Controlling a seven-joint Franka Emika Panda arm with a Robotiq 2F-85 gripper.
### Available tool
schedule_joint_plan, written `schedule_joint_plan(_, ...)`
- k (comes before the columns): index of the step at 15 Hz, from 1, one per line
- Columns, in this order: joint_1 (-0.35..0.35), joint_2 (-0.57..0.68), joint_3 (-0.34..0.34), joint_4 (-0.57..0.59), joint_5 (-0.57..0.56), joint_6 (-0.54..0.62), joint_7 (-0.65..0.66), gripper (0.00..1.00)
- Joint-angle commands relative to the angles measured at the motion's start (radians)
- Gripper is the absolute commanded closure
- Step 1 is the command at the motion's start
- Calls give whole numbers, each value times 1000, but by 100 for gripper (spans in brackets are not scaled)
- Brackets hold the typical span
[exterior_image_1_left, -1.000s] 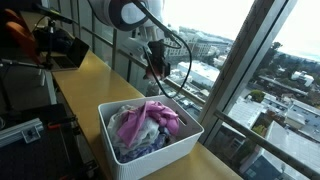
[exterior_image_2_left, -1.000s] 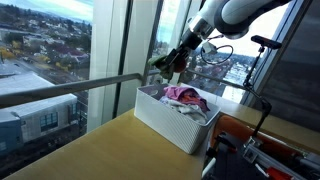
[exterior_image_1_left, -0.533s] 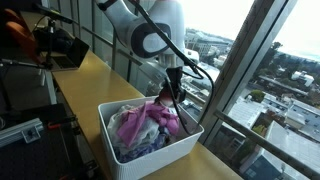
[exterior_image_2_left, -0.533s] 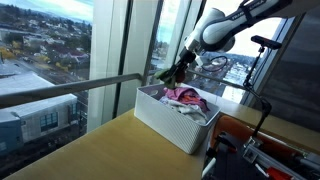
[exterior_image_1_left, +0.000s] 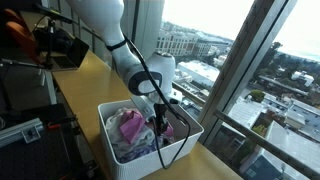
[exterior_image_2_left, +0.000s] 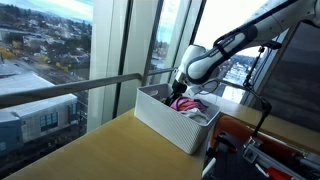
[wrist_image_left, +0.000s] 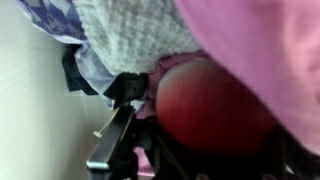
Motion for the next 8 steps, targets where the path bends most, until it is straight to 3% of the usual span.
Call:
schedule_joint_plan(1, -11, 68, 23, 20, 22, 3, -27, 74)
schedule_joint_plan(8, -3, -118, 46, -38, 25, -16, -32, 24)
